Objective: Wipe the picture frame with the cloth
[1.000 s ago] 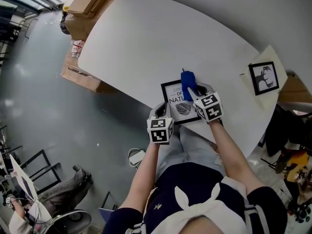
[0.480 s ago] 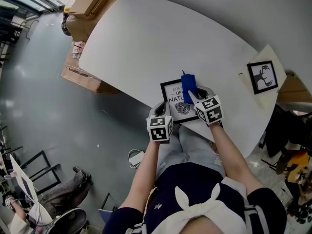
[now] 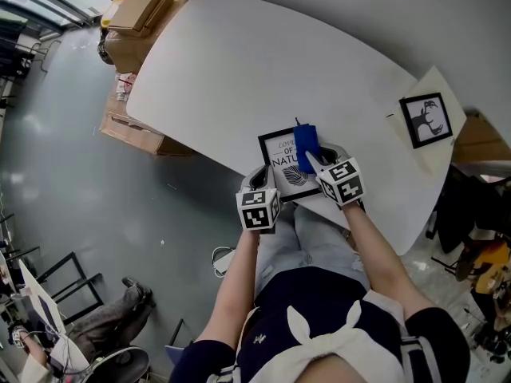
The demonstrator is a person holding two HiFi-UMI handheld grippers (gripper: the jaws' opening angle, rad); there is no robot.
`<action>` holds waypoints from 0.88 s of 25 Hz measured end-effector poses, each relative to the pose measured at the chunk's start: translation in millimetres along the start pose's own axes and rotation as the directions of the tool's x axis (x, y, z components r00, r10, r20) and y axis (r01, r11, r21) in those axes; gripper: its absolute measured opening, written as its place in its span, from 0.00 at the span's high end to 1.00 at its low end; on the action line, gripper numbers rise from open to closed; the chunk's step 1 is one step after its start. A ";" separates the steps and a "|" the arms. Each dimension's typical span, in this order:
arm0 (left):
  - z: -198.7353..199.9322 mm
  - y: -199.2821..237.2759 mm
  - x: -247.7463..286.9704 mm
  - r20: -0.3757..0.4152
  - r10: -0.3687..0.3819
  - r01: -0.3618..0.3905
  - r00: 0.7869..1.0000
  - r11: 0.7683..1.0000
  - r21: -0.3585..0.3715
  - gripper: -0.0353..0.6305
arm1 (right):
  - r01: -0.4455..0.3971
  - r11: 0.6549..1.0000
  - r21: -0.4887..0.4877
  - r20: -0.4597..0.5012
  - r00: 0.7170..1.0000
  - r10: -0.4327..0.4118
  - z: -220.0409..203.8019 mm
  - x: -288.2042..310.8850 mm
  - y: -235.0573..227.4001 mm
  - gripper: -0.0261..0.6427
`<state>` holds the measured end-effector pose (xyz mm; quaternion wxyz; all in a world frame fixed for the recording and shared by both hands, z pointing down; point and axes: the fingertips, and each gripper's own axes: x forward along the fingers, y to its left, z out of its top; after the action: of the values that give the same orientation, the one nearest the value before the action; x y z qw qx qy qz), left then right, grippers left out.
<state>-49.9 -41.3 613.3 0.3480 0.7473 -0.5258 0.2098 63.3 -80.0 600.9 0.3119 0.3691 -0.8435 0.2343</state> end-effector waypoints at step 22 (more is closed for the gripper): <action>0.0 -1.7 0.0 -0.004 -0.032 0.032 0.999 0.999 0.006 0.94 | 0.004 1.000 -0.025 -0.012 1.000 -0.004 -2.2 7.7 10.3 0.87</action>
<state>-48.3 -41.0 612.7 0.3500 0.7562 -0.5126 0.2072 52.1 -75.9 606.1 0.3219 0.3656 -0.8438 0.2253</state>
